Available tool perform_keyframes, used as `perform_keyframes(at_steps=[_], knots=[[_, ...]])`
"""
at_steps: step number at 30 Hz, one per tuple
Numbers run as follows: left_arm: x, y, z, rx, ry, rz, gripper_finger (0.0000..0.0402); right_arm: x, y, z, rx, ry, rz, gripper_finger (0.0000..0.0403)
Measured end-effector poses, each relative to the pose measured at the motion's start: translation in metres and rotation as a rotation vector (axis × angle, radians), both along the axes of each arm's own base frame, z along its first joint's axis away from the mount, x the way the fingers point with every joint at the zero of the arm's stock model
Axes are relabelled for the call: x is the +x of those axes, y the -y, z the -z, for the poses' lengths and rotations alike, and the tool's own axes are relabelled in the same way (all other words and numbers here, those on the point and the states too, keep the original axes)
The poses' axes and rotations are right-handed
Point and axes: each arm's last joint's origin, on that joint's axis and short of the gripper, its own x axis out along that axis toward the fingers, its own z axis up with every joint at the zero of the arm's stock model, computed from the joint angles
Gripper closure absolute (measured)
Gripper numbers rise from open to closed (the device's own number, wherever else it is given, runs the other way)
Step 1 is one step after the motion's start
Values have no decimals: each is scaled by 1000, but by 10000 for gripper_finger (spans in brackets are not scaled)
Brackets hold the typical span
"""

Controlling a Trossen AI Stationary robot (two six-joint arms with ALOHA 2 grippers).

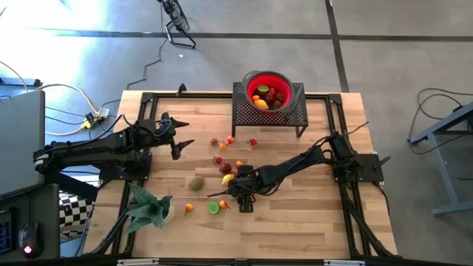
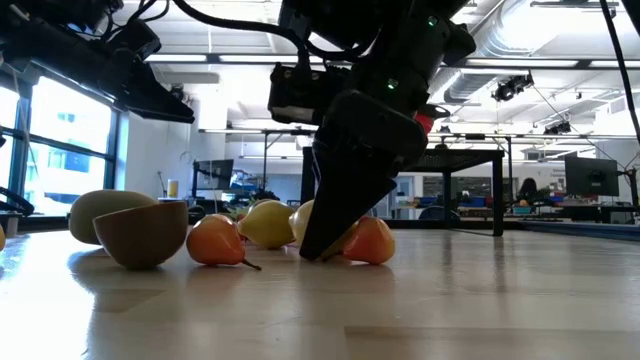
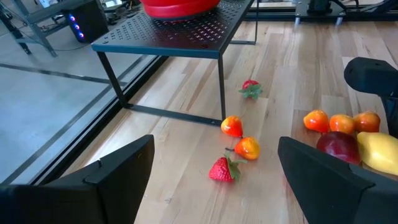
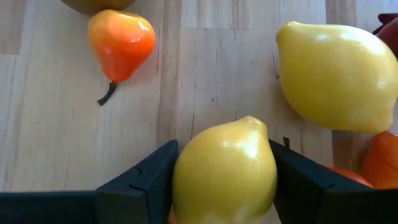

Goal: Pick & Place Fruit
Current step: Put the lemon into the strainer on the shelf

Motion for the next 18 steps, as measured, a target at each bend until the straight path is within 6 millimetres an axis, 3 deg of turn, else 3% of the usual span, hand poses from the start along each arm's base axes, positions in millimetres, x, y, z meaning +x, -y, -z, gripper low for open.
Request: perform_keyframes(at_steps=[4, 11, 18], knots=[[0, 0, 0, 0, 0, 0, 64, 0, 0, 0, 0, 1, 0, 195], [0, 0, 0, 0, 0, 0, 64, 1, 2, 0, 25, 0, 57, 144], [0, 0, 0, 0, 0, 0, 64, 1, 3, 0, 51, -1, 115, 137]])
